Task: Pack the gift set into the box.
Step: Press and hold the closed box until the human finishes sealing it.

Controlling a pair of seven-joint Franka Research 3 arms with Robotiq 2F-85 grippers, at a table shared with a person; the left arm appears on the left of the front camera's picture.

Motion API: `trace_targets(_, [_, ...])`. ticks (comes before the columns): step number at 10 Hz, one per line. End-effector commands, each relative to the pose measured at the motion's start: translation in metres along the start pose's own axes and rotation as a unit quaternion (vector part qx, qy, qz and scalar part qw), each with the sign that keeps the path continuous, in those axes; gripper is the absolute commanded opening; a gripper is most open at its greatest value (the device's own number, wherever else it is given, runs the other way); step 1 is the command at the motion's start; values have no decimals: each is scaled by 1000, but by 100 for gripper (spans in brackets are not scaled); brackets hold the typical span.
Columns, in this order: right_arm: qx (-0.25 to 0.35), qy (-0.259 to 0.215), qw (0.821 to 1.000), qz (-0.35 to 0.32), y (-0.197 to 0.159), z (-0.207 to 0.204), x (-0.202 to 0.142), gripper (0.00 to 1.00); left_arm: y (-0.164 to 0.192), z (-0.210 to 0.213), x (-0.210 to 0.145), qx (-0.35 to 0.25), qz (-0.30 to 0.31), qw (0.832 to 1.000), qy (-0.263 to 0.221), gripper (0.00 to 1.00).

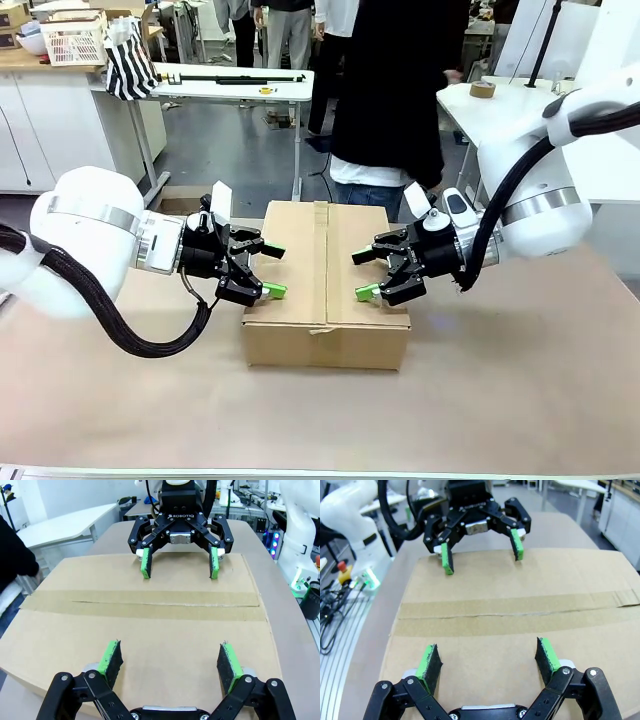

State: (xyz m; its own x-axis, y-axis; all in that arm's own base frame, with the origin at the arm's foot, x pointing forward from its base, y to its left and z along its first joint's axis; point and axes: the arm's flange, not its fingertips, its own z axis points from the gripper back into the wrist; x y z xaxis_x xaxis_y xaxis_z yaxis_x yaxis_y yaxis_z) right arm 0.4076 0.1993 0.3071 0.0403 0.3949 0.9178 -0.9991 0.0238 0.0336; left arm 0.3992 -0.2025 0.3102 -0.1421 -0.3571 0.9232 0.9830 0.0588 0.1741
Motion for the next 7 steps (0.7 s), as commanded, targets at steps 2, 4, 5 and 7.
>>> trace_targets(2, [-3,2,1000,-1,1,0,-1,100,-3,1,-2,-3,-6,1000,5,100])
trace_targets(4, [-3,2,1000,-1,1,0,-1,100,-3,1,-2,-3,-6,1000,5,100])
trace_targets(5, [-3,2,1000,-1,1,0,-1,100,-3,1,-2,-3,-6,1000,5,100])
trace_targets(7, [-3,2,1000,-1,1,0,-1,100,-3,1,-2,-3,-6,1000,5,100])
